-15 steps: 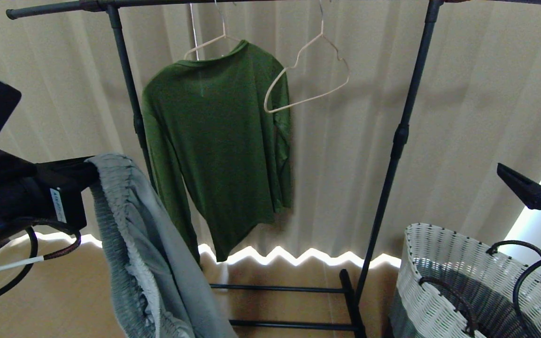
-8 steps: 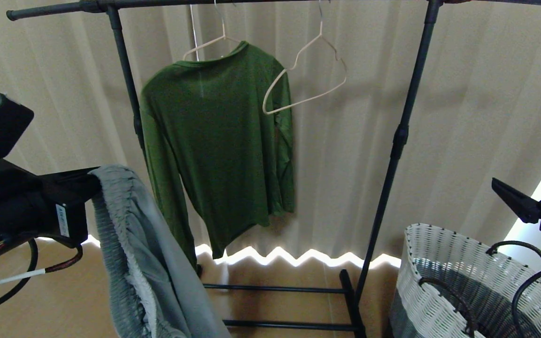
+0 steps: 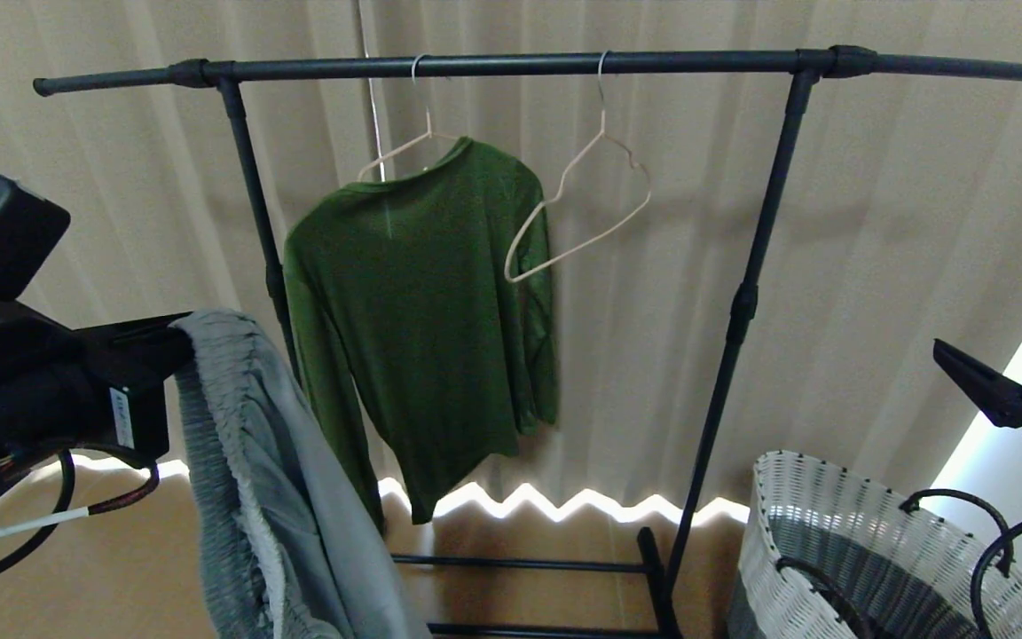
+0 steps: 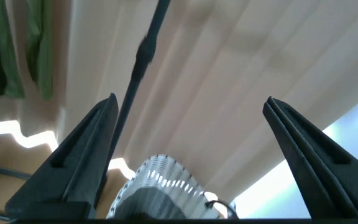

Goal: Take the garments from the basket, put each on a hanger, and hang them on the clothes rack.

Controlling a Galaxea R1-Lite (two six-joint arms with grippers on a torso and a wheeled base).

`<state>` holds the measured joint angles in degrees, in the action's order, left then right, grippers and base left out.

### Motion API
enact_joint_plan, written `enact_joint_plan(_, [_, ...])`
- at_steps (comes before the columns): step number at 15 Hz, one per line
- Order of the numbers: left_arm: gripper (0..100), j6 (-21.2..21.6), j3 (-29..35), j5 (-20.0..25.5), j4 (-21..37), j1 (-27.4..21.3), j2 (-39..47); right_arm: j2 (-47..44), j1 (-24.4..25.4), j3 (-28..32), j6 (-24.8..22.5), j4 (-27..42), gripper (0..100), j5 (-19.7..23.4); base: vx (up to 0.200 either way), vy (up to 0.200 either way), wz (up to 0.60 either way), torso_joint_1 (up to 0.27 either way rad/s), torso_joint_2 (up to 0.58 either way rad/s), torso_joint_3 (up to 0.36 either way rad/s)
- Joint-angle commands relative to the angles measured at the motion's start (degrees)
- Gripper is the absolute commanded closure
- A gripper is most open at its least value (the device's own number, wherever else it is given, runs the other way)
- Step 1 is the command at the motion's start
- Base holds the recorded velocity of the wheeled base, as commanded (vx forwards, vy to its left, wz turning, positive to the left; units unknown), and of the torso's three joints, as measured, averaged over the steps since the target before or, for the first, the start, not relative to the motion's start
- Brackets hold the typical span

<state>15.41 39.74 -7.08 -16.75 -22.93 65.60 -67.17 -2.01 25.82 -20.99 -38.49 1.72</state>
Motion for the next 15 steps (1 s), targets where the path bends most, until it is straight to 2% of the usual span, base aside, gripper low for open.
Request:
enact_joint_plan(1, [100, 0.06, -0.63, -0.04, -0.3, -0.1, -0.03, -0.07, -0.01, 0.37, -0.01, -0.01, 0, 0.04, 0.0, 0.0, 0.0, 0.173, -0.46, -0.29])
enact_joint_plan(6, [100, 0.06, -0.63, 0.14, -0.21, -0.18, 0.14, -0.07, -0.01, 1.43, -0.01, -0.01, 0, 0.04, 0.0, 0.0, 0.0, 0.189, -0.46, -0.283])
enact_joint_plan(9, [100, 0.06, -0.72, 3.22, -0.21, 0.08, -0.21, 0.02, -0.01, 1.51, -0.01, -0.27, 0, -0.05, 0.0, 0.0, 0.0, 0.206, -0.47, -0.281])
enact_joint_plan(12, [100, 4.01, -2.39, 3.74, -0.65, 0.17, -1.09, 0.02, -0.01, 1.25, 0.07, -0.27, 0, 0.04, 0.0, 0.0, 0.0, 0.225, -0.5, -0.277])
enact_joint_plan(15, [100, 4.1, -2.83, 3.74, -3.03, 0.17, -0.82, -0.59, -0.01, 1.43, 0.16, -0.27, 0, 0.04, 0.0, 0.0, 0.0, 0.106, -0.24, -0.131])
